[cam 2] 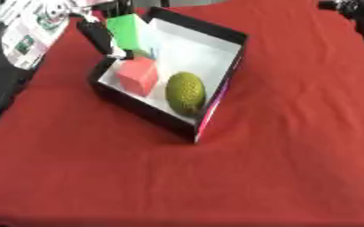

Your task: Pick up objects on the table and place them in the box.

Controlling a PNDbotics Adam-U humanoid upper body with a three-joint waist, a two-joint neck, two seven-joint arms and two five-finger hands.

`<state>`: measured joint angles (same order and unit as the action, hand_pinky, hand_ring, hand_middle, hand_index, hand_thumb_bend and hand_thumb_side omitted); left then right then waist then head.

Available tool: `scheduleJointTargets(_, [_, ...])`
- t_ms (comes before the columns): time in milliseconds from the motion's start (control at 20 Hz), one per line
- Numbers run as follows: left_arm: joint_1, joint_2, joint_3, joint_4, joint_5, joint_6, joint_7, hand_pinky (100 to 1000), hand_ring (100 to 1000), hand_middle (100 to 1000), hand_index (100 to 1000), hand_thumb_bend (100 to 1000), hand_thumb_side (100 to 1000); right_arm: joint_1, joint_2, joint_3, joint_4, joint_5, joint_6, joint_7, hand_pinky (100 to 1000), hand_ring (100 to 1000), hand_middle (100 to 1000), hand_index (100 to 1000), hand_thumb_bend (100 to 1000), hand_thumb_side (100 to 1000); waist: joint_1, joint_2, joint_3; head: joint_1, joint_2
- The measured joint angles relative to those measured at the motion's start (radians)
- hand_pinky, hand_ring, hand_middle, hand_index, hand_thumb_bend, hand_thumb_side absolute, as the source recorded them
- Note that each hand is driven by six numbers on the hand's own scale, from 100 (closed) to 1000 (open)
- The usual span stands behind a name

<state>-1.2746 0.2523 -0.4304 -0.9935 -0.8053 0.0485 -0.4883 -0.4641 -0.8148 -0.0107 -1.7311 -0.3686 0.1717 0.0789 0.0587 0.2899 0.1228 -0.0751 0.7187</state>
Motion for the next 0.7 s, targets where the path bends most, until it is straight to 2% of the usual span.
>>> scheduleJointTargets(50, [0.0,-0.002,0.002,0.003,-0.006,-0.008,0.011,830,808,785,881,788,349,-0.001,0.0,0.0,0.0,0.0,0.0,0.0,907,902,767,869,100,589,0.0,0.0,0.0,0.001,0.0])
scheduleJointTargets(100, [0.0,-0.003,0.003,0.004,-0.013,-0.015,0.022,834,813,793,885,800,371,-0.001,0.0,0.0,0.0,0.0,0.0,0.0,907,902,767,869,100,589,0.0,0.0,0.0,0.002,0.0])
scheduleJointTargets(150, [0.002,-0.004,0.005,0.006,-0.02,-0.021,0.032,839,818,803,892,826,443,-0.001,0.001,0.0,0.0,0.0,0.0,0.0,907,902,767,868,100,590,0.0,0.0,0.0,0.002,0.0])
scheduleJointTargets(300, [0.017,-0.005,0.015,0.004,-0.037,-0.032,0.054,836,809,796,885,830,534,-0.001,0.001,0.0,0.0,0.0,0.0,0.0,907,902,767,869,100,590,0.0,0.0,0.0,0.002,0.0])
scheduleJointTargets(500, [0.066,0.026,0.021,-0.076,0.007,-0.025,0.073,825,790,779,874,756,521,0.009,0.001,-0.001,0.0,0.0,0.0,-0.001,907,901,766,868,100,587,-0.001,0.0,0.003,0.002,0.0])
scheduleJointTargets(550, [0.084,0.046,0.021,-0.116,0.033,-0.015,0.078,814,774,764,860,702,517,0.013,0.001,-0.002,0.0,-0.001,-0.002,-0.004,907,901,766,868,100,592,-0.001,0.0,0.005,0.001,0.0])
scheduleJointTargets(700, [0.146,0.138,0.042,-0.264,0.14,0.053,0.099,804,757,735,841,628,478,0.031,0.001,-0.013,-0.004,-0.007,-0.008,-0.016,907,901,766,868,100,572,-0.004,0.0,0.017,-0.005,0.001])
